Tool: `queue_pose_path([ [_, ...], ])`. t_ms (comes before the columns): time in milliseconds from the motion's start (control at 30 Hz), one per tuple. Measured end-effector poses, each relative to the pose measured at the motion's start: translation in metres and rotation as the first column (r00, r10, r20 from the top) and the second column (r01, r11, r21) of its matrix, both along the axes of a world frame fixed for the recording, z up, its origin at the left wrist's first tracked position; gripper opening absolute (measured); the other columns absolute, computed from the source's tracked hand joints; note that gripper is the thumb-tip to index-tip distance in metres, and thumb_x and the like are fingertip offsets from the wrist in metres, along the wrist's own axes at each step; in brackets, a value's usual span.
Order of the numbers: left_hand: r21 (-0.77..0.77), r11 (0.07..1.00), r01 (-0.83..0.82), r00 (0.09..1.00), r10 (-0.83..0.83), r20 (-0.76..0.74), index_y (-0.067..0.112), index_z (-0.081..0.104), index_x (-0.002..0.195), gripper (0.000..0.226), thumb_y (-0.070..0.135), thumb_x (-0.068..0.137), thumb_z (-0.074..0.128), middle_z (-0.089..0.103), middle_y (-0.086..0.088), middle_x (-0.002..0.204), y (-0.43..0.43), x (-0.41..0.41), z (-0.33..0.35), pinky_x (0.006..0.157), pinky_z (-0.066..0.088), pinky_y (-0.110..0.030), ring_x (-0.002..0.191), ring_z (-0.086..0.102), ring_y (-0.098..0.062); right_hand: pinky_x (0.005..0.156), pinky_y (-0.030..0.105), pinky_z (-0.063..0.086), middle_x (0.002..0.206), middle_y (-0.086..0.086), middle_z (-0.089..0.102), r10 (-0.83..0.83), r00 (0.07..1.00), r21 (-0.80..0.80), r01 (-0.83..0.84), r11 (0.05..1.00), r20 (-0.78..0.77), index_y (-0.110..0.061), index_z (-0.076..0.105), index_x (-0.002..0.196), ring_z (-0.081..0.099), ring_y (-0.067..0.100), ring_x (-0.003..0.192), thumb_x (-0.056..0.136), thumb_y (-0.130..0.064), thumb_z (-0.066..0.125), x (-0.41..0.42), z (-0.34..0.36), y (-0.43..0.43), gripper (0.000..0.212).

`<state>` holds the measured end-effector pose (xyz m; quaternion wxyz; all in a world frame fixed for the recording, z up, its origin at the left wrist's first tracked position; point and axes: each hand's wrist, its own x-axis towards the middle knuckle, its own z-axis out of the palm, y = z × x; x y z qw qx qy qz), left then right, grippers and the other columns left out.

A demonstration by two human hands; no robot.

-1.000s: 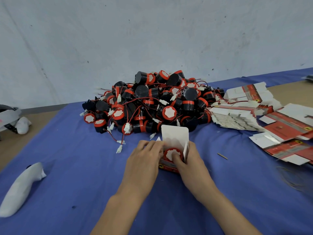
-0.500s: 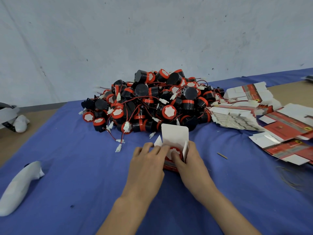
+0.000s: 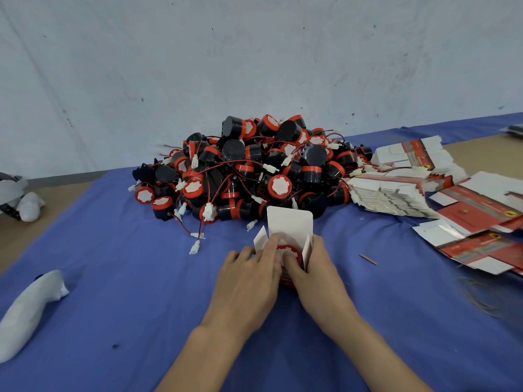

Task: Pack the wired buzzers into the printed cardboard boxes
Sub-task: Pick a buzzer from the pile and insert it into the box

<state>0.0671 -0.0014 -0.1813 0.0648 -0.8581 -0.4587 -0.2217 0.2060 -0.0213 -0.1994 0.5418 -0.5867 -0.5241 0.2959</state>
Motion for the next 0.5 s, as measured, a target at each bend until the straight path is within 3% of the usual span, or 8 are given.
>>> queue_pose_path([
  [167, -0.182, 0.978, 0.097, 0.995, -0.094, 0.022, 0.043, 0.025, 0.145, 0.046, 0.048, 0.102, 0.009, 0.049, 0.021, 0.143, 0.008, -0.0091, 0.0014, 0.099, 0.036, -0.031, 0.112, 0.05, -0.008, 0.085, 0.03, 0.055, 0.115, -0.008, 0.062, 0.013, 1.0, 0.009, -0.013, 1.0, -0.008, -0.032, 0.048, 0.116, 0.062, 0.006, 0.102, 0.102, -0.03, 0.054, -0.0001, -0.0003, -0.0015, 0.015],
  [300, -0.158, 0.986, 0.054, 0.997, -0.062, -0.042, 0.035, 0.026, 0.149, 0.053, 0.046, 0.102, 0.006, 0.039, 0.019, 0.15, 0.0064, -0.0099, -0.0049, 0.102, 0.033, -0.029, 0.116, 0.042, -0.009, 0.071, 0.017, 0.051, 0.108, -0.009, 0.063, -0.008, 1.0, -0.001, 0.008, 1.0, 0.0, -0.035, 0.047, 0.107, 0.062, 0.001, 0.091, 0.101, -0.03, 0.054, 0.0002, -0.0012, 0.0003, 0.011],
  [500, -0.119, 0.992, 0.037, 0.993, -0.05, -0.111, 0.032, 0.026, 0.152, 0.059, 0.047, 0.1, 0.002, 0.04, 0.015, 0.145, 0.0056, -0.0109, -0.0071, 0.104, 0.035, -0.029, 0.119, 0.038, -0.01, 0.058, 0.009, 0.044, 0.096, -0.009, 0.064, -0.038, 0.999, -0.017, 0.039, 0.999, 0.025, -0.032, 0.044, 0.099, 0.058, -0.008, 0.078, 0.099, -0.03, 0.058, 0.0032, 0.0, 0.0016, 0.014],
])
